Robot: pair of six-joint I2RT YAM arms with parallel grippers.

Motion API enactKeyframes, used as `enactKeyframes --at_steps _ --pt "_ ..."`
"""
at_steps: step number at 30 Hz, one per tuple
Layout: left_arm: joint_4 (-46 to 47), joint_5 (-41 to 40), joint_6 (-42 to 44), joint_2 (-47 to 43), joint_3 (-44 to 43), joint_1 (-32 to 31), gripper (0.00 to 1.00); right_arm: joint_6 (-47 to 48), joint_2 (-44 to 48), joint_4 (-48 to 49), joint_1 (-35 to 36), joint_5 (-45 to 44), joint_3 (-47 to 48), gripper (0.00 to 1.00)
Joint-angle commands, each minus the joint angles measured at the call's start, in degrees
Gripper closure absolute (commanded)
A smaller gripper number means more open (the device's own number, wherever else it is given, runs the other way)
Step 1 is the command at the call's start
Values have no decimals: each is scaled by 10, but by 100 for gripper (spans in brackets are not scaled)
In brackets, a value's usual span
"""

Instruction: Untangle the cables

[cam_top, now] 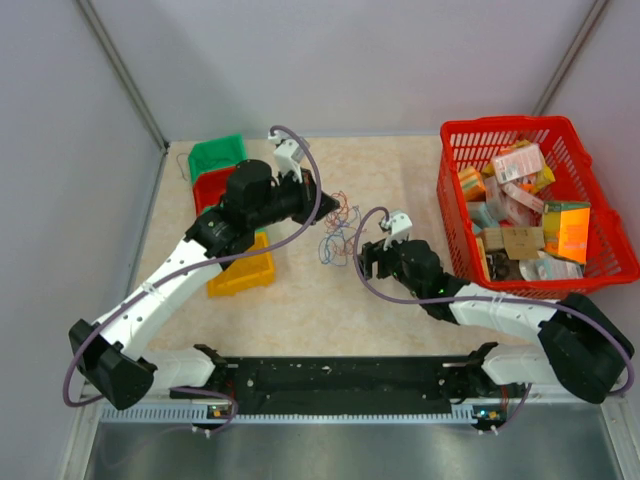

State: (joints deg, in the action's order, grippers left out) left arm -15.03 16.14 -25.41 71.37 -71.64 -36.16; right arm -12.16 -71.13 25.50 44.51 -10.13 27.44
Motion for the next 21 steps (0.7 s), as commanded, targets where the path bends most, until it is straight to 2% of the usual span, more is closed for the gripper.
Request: enactKeyframes --at_steps 1,7,21 --pt "32 42 -17 -23 17 -1 100 1 35 65 4 50 -10 27" --pt "32 69 -41 -18 31 -2 100 6 78 162 6 147 -63 26" --pt "42 114 -89 4 61 -21 100 -13 60 142 6 105 -46 28"
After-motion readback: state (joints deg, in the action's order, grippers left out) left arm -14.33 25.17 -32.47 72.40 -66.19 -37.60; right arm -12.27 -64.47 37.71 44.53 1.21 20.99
